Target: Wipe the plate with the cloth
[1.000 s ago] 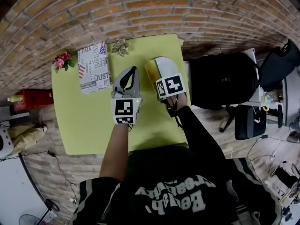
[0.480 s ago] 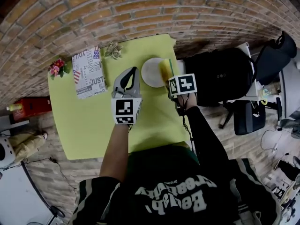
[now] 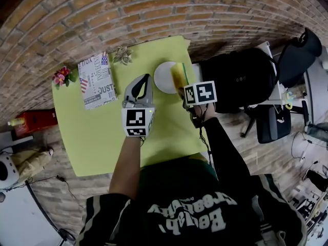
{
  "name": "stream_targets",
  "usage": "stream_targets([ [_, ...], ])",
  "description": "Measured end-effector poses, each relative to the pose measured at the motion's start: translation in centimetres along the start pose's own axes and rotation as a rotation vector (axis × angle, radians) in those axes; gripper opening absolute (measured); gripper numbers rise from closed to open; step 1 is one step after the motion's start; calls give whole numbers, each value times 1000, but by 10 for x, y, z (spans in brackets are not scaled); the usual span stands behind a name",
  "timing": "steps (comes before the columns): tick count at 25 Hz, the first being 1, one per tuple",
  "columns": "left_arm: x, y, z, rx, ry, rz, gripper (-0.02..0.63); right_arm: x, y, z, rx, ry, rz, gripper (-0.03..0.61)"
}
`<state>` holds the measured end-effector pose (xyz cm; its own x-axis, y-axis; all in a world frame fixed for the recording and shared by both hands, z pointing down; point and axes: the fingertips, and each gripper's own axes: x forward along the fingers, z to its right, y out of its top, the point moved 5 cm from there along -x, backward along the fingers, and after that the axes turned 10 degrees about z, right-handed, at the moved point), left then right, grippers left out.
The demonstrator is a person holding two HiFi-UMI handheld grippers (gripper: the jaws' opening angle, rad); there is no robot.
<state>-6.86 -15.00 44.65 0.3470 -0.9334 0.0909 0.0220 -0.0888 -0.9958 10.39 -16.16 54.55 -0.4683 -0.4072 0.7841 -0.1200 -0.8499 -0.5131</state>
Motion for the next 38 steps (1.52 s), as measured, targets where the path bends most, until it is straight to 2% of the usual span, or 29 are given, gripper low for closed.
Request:
stream_targets([
  [7,-13,5,-3,1,-7,12,3,14,-23,-55,-68,84,-65,137],
  [12,-22,5,-8,12,-8,4,3,25,-41,-70,-116,78,-120,137],
  [20,-21,4,-4,16,-29,14,3,11,-42,-31,-61,-26,-93,137],
  [25,-10,8,13,20,-66,15,3,0,-42,-3,-33,-60,-77,137],
  [31,-1,6,26,31,-63,6,3,-16,-39,35,-25,-112,-59,138],
  [34,2,6,31,34,-47,4,3,-20,-37,45,-28,-111,-54,137],
  [38,6,10,39,48,-31,8,3,-26,-30,41,-50,-57,-26,137],
])
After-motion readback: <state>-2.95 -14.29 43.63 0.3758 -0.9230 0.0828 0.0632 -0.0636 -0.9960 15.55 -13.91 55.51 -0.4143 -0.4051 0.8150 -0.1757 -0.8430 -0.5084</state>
